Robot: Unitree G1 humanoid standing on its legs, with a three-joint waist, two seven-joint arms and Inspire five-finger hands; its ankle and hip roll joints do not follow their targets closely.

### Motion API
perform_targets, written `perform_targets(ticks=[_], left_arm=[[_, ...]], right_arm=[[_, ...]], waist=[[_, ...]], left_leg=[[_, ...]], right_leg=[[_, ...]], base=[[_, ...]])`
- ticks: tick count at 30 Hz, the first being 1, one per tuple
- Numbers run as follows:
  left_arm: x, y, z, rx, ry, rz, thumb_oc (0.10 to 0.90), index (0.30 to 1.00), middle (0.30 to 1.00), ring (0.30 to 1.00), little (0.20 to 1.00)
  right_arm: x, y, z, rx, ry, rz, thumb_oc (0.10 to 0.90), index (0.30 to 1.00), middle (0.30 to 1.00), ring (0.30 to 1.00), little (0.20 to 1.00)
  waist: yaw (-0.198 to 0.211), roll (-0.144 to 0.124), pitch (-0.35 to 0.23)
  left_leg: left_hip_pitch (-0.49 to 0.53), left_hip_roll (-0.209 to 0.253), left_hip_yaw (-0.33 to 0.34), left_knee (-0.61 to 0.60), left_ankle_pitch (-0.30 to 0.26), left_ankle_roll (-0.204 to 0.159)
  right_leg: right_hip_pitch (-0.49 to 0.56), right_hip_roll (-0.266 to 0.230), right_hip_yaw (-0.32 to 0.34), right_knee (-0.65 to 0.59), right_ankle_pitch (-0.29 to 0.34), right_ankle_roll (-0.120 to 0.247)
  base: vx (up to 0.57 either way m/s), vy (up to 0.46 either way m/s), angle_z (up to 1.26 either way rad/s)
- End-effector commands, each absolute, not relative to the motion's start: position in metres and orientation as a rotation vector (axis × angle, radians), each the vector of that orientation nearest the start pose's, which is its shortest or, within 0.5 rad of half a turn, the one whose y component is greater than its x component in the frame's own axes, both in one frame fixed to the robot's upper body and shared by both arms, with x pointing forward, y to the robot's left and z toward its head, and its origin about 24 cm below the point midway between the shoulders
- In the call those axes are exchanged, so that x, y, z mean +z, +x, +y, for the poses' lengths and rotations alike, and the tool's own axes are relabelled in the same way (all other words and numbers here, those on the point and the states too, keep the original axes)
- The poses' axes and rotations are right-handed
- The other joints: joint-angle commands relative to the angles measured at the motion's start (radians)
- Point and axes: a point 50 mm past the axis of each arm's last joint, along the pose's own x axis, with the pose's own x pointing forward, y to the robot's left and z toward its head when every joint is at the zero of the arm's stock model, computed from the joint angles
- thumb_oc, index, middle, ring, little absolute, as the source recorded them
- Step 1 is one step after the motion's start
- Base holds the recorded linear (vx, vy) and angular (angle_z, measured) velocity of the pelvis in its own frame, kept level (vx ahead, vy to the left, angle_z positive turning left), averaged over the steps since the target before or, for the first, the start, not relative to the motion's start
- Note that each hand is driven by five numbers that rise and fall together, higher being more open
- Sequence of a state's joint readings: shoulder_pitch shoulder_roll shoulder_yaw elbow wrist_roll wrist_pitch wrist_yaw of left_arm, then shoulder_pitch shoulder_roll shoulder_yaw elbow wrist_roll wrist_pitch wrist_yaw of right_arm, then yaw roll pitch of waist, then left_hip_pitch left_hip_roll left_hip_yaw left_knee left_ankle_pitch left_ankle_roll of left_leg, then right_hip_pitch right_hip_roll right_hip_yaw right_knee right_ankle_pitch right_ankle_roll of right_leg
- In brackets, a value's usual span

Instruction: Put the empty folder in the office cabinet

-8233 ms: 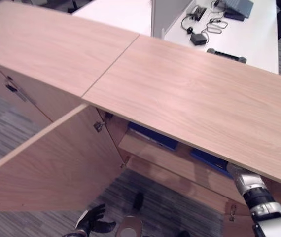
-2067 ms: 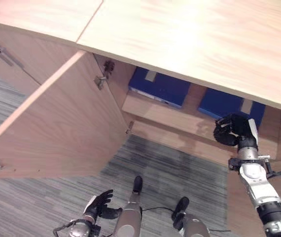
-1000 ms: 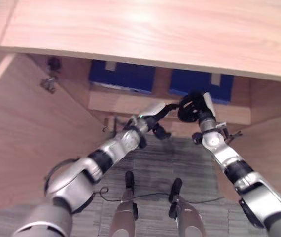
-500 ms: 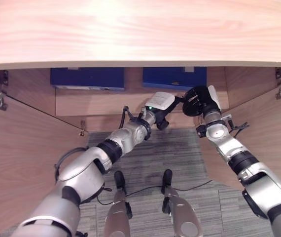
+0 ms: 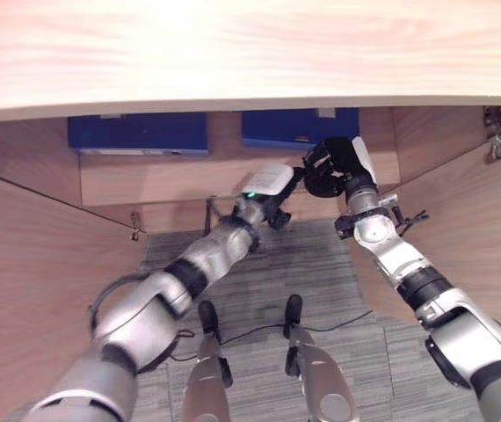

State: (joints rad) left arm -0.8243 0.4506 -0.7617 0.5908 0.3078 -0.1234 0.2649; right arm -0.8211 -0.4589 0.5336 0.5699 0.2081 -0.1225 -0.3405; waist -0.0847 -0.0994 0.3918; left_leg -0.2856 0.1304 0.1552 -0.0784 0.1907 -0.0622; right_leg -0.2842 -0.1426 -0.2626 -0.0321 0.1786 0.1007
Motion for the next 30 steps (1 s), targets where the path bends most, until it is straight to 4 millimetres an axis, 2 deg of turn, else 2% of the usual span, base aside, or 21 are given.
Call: perform_targets(ticks=[1,2,4,5,7,8,9,10,13,14,15,17,21,30], left_arm=[[0.119,0.346,0.101,-0.343,0.820,-0.451,0.800,0.900,0.900,0.900,0.900],[0.086,0.326,0.131,-0.331,0.765,-0.328,0.800,0.900,0.900,0.900,0.900],[0.050,0.303,0.167,-0.301,0.778,-0.166,0.800,0.900,0.900,0.900,0.900],[0.050,0.303,0.167,-0.302,0.779,-0.164,0.800,0.900,0.900,0.900,0.900],[0.028,0.281,0.193,-0.277,0.789,-0.052,0.800,0.900,0.900,0.900,0.900],[0.008,0.259,0.215,-0.264,0.800,0.059,0.800,0.900,0.900,0.900,0.900],[-0.001,0.251,0.224,-0.259,0.805,0.109,0.800,0.900,0.900,0.900,0.900],[-0.001,0.251,0.224,-0.259,0.806,0.109,0.800,0.900,0.900,0.900,0.900],[-0.024,0.228,0.242,-0.268,0.811,0.247,0.800,0.900,0.900,0.900,0.900],[-0.037,0.214,0.247,-0.284,0.806,0.319,0.800,0.900,0.900,0.900,0.900],[-0.036,0.214,0.247,-0.284,0.806,0.318,0.800,0.900,0.900,0.900,0.900],[-0.052,0.200,0.252,-0.287,0.785,0.408,0.800,0.900,0.900,0.900,0.900],[-0.085,0.171,0.268,-0.182,0.715,0.622,0.800,0.900,0.900,0.900,0.900],[-0.101,0.145,0.285,-0.117,0.702,0.760,0.800,0.900,0.900,0.900,0.900]], right_arm=[[0.196,0.374,-0.157,-0.041,-0.414,-0.498,0.400,0.300,0.300,0.300,0.300],[0.182,0.370,-0.176,-0.082,-0.422,-0.452,0.400,0.300,0.300,0.300,0.300],[0.168,0.362,-0.189,-0.105,-0.426,-0.410,0.400,0.300,0.300,0.300,0.300],[0.167,0.362,-0.189,-0.104,-0.425,-0.409,0.400,0.300,0.300,0.300,0.300],[0.154,0.354,-0.202,-0.124,-0.439,-0.371,0.400,0.300,0.300,0.300,0.300],[0.143,0.350,-0.219,-0.169,-0.455,-0.324,0.400,0.300,0.300,0.300,0.300],[0.139,0.348,-0.223,-0.182,-0.462,-0.311,0.400,0.300,0.300,0.300,0.300],[0.139,0.347,-0.223,-0.182,-0.461,-0.311,0.400,0.300,0.300,0.300,0.300],[0.131,0.343,-0.238,-0.224,-0.476,-0.274,0.400,0.300,0.300,0.300,0.300],[0.128,0.341,-0.249,-0.259,-0.480,-0.252,0.400,0.300,0.300,0.300,0.300],[0.128,0.340,-0.249,-0.259,-0.480,-0.252,0.400,0.300,0.300,0.300,0.300],[0.126,0.339,-0.255,-0.282,-0.483,-0.237,0.400,0.300,0.300,0.300,0.300],[0.114,0.334,-0.264,-0.314,-0.476,-0.188,0.400,0.300,0.300,0.300,0.300],[0.104,0.333,-0.272,-0.328,-0.499,-0.126,0.400,0.300,0.300,0.300,0.300]], waist=[[0.081,0.020,-0.033],[0.109,0.029,-0.036],[0.135,0.032,-0.045],[0.133,0.030,-0.048],[0.152,0.035,-0.057],[0.180,0.042,-0.059],[0.189,0.042,-0.061],[0.187,0.041,-0.064],[0.213,0.043,-0.070],[0.226,0.045,-0.073],[0.225,0.044,-0.073],[0.235,0.046,-0.077],[0.250,0.045,-0.085],[0.263,0.047,-0.096]], left_leg=[[0.085,0.031,-0.089,-0.009,-0.137,-0.045],[0.089,0.030,-0.104,-0.009,-0.140,-0.046],[0.089,0.025,-0.115,-0.009,-0.141,-0.045],[0.085,0.023,-0.116,-0.009,-0.137,-0.045],[0.084,0.020,-0.127,-0.009,-0.135,-0.043],[0.087,0.019,-0.141,-0.009,-0.139,-0.044],[0.087,0.018,-0.145,-0.009,-0.139,-0.045],[0.081,0.015,-0.148,-0.009,-0.133,-0.043],[0.085,0.014,-0.163,-0.009,-0.137,-0.045],[0.084,0.012,-0.174,-0.009,-0.136,-0.044],[0.080,0.010,-0.176,-0.009,-0.130,-0.043],[0.080,0.007,-0.184,-0.009,-0.129,-0.043],[0.090,0.010,-0.200,-0.009,-0.131,-0.044],[0.105,0.011,-0.217,-0.007,-0.131,-0.044]], right_leg=[[-0.020,-0.074,-0.060,0.119,-0.119,0.106],[-0.001,-0.076,-0.076,0.122,-0.129,0.104],[0.015,-0.077,-0.092,0.117,-0.131,0.102],[0.014,-0.078,-0.093,0.114,-0.126,0.101],[0.027,-0.082,-0.110,0.109,-0.127,0.102],[0.042,-0.081,-0.126,0.108,-0.134,0.102],[0.048,-0.081,-0.131,0.107,-0.136,0.103],[0.045,-0.083,-0.133,0.103,-0.129,0.102],[0.062,-0.081,-0.150,0.105,-0.142,0.103],[0.071,-0.081,-0.160,0.104,-0.145,0.103],[0.069,-0.083,-0.162,0.102,-0.140,0.102],[0.078,-0.083,-0.168,0.102,-0.143,0.102],[0.098,-0.078,-0.187,0.118,-0.163,0.099],[0.119,-0.082,-0.209,0.141,-0.178,0.097]], base=[[0.05,-0.073,0.09],[0.07,-0.093,0.17],[0.05,-0.069,0.45],[0.04,-0.040,0.45],[0.04,-0.035,0.18],[0.04,-0.049,0.10],[0.03,-0.039,0.28],[0.01,-0.017,0.36],[0.04,-0.033,0.35],[0.00,-0.015,0.20],[0.01,-0.013,0.23],[0.02,0.001,0.30],[0.01,-0.004,0.26],[0.00,0.009,0.08]])
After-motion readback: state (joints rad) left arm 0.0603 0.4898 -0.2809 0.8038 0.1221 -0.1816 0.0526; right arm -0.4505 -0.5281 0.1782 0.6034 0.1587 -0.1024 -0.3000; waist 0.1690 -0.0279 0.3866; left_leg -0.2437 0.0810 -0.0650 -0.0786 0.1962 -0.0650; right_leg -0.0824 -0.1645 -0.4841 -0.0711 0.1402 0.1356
